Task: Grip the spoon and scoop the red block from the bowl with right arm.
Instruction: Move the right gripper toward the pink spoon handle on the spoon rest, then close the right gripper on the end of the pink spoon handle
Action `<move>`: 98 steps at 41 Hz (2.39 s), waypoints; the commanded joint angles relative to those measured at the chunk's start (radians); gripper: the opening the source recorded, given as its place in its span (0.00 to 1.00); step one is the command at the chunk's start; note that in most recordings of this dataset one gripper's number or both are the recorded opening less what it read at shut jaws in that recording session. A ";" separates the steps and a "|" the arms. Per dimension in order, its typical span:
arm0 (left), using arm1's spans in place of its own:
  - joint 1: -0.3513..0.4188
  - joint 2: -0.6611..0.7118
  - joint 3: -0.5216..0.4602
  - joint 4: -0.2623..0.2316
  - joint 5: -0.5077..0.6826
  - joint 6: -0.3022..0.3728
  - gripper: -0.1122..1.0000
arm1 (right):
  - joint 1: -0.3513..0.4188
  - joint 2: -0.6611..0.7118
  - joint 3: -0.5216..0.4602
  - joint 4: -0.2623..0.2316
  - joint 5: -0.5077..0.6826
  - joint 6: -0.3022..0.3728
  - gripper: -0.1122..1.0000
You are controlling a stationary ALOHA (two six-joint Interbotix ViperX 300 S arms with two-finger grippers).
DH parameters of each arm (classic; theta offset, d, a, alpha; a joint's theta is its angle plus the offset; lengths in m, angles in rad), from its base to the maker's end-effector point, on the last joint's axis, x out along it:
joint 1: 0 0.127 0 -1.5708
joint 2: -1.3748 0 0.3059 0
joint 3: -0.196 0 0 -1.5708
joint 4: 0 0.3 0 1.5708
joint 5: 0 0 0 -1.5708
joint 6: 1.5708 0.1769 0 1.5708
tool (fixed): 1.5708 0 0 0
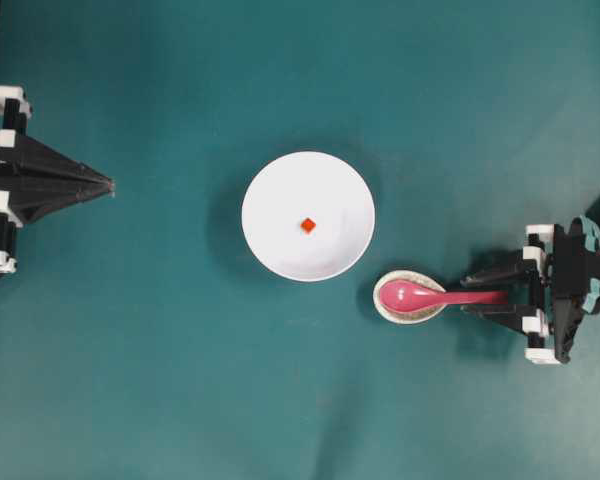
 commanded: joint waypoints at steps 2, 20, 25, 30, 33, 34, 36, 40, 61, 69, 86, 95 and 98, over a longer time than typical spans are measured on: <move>0.002 0.008 -0.023 0.000 -0.005 0.002 0.10 | 0.008 -0.006 -0.006 0.003 -0.025 0.003 0.54; 0.002 0.009 -0.021 0.000 0.015 0.003 0.10 | 0.008 -0.003 -0.006 0.003 -0.012 0.003 0.49; 0.000 0.009 -0.021 0.000 0.018 0.003 0.10 | 0.008 -0.003 -0.005 0.003 -0.012 0.002 0.41; 0.002 0.009 -0.020 0.000 0.023 0.003 0.10 | 0.006 -0.005 -0.006 0.003 -0.012 0.002 0.36; 0.002 0.009 -0.020 0.000 0.026 0.003 0.10 | 0.008 -0.005 -0.008 0.003 -0.012 -0.002 0.36; 0.002 0.009 -0.021 0.000 0.028 0.003 0.10 | 0.008 -0.005 -0.008 0.003 -0.011 -0.002 0.36; 0.002 0.009 -0.021 0.000 0.029 0.003 0.10 | 0.008 -0.005 -0.008 0.003 -0.012 -0.003 0.35; 0.002 0.009 -0.021 0.000 0.032 0.003 0.10 | 0.008 -0.005 -0.009 0.003 -0.012 -0.003 0.35; 0.002 0.009 -0.021 0.000 0.040 0.003 0.10 | 0.005 -0.084 0.003 0.002 0.049 0.005 0.44; 0.002 0.009 -0.021 0.000 0.040 0.003 0.10 | 0.003 -0.160 0.040 0.000 0.038 -0.012 0.57; 0.000 0.009 -0.021 0.000 0.041 0.003 0.10 | 0.069 -0.158 0.080 -0.002 -0.123 -0.014 0.57; 0.000 0.009 -0.021 0.000 0.040 0.003 0.10 | 0.097 -0.098 0.069 0.005 -0.106 -0.011 0.57; 0.000 0.009 -0.021 0.000 0.040 0.003 0.10 | 0.097 -0.078 0.069 0.006 -0.109 -0.011 0.57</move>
